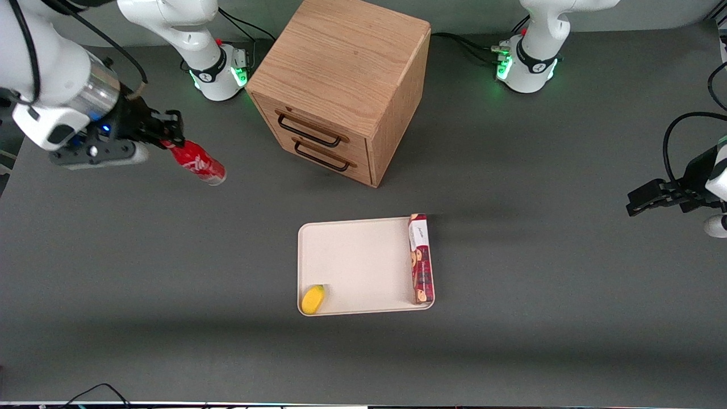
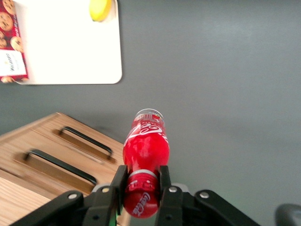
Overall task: Place coke bottle on tray
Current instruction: 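Carry the bottle over the white tray and lower it upright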
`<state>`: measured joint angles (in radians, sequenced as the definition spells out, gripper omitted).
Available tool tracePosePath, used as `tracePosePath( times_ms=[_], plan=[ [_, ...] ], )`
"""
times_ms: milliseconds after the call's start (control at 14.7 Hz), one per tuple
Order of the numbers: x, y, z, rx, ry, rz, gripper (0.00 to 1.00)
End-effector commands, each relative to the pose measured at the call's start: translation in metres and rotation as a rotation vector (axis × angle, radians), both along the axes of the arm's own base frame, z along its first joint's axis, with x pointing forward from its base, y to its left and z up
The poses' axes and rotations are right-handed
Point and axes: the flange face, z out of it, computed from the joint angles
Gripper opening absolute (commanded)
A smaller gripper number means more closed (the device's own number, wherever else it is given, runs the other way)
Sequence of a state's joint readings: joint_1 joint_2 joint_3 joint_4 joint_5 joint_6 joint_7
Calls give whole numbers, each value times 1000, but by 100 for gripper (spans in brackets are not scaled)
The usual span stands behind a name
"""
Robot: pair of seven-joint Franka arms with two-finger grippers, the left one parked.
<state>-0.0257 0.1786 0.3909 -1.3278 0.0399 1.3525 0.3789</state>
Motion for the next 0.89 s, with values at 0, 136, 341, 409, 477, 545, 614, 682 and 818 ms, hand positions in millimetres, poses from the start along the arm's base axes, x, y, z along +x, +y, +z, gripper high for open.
tracePosePath(
  times_ms=[0,136,341,409,477,545,614,682,818],
  plan=[
    [27,67,-33,5,56,-131,0],
    [42,98,-70,-3,32,-205,0],
    [54,148,-140,-44,2,-268,0],
    [57,160,-164,-50,-10,-284,0],
    [58,171,-186,-65,-24,-297,0],
    [57,181,-209,-74,-40,-304,0],
    [58,185,-226,-76,-54,-305,0],
    [57,187,-238,-82,-72,-315,0],
    [60,191,-265,-97,-105,-324,0]
  ],
)
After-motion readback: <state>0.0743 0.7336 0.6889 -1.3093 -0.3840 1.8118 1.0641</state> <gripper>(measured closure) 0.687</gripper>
